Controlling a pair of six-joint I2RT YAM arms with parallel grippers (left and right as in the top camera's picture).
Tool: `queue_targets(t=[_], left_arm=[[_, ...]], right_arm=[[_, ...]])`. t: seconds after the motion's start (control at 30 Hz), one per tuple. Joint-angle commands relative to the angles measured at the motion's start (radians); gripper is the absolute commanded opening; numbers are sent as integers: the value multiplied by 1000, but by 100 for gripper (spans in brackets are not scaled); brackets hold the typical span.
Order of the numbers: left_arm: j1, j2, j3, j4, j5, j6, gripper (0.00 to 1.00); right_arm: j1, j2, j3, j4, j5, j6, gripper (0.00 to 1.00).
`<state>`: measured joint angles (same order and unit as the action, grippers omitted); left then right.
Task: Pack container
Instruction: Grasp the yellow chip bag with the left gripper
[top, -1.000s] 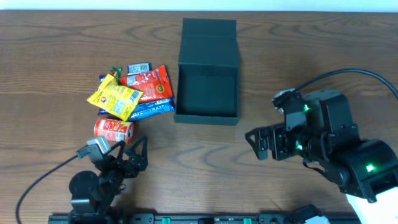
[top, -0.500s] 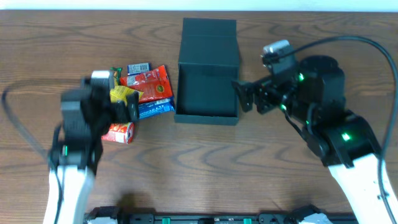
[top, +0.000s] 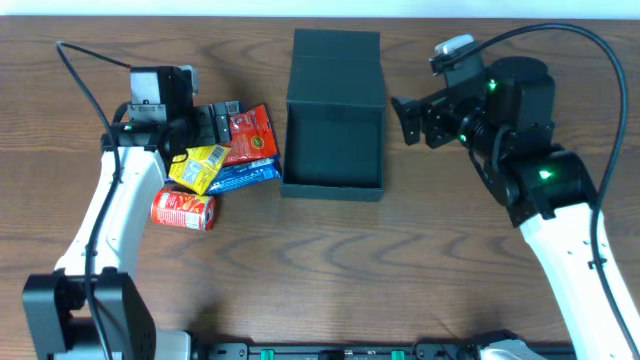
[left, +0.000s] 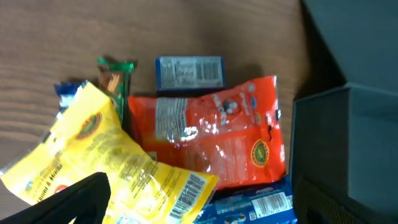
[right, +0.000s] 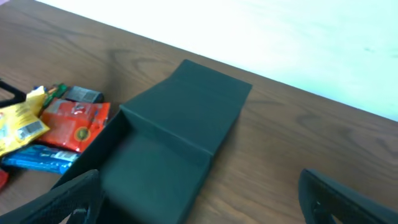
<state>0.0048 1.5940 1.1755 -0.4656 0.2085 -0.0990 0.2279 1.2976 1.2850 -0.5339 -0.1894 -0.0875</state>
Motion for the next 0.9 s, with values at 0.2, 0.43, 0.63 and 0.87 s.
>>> queue_targets(t=[0.2, 0.43, 0.63, 0.87], left_arm=[[3, 102, 22, -68, -174, -217, 96], [3, 167, 22, -100, -198, -354, 96], [3, 216, 23, -104, -197, -375, 97], [4, 235, 29, -106, -197, -380, 60]], right_arm=[[-11, 1, 0, -1, -2, 10, 99], [-11, 1, 0, -18, -2, 50, 99], [-11, 2, 0, -36, -2, 50, 99], [-11, 2, 0, -45, -2, 50, 99]])
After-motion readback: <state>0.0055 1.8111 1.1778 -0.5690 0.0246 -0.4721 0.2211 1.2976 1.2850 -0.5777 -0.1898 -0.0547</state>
